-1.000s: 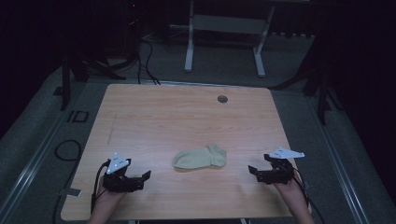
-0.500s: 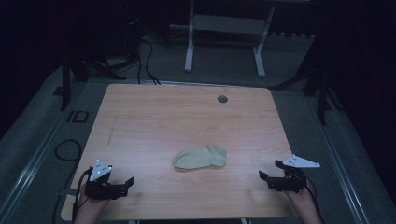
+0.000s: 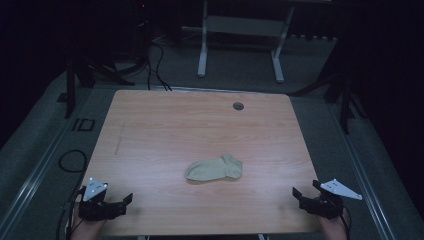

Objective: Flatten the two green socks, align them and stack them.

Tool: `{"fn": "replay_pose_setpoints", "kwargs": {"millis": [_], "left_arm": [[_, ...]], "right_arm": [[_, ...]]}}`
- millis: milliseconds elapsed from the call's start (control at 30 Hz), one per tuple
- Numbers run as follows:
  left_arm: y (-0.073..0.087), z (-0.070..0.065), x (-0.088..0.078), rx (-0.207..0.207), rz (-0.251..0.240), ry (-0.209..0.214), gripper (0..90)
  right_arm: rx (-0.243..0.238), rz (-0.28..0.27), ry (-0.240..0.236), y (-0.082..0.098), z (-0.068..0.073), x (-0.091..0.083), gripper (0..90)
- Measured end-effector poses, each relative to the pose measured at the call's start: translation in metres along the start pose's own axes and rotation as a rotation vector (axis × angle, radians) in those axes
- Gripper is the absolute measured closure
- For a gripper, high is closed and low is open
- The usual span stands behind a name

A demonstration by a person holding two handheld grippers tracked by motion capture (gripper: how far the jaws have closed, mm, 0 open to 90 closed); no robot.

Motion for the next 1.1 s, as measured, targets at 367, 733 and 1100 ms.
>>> {"fn": "replay_pose_setpoints", "kwargs": {"millis": [367,733,1100], "left_arm": [[0.007,0.025,-0.008,-0.067,-0.019,-0.150,2.5],[0.011,0.051,-0.024,-0.212,-0.115,-0.266,2.5],[0.007,0.047,-0.027,-0.202,-0.157,-0.259,2.5]], "right_arm": [[0.089,0.028,0.199,0.018,-0.034,-0.002,12.5],[0.176,-0.062,0.188,0.019,-0.041,-0.003,12.5],[0.159,-0.061,0.229,0.019,-0.046,-0.002,12.5]]}}
Point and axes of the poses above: each handheld gripper's, and its own axes: x roughly forward along the jaws, y roughly out of its underside, z roughly to its left, the point moved 6 cm from there along x, roughly forward along the jaws, and after that the axes turned 2 degrees about z, right-handed, at the moved point
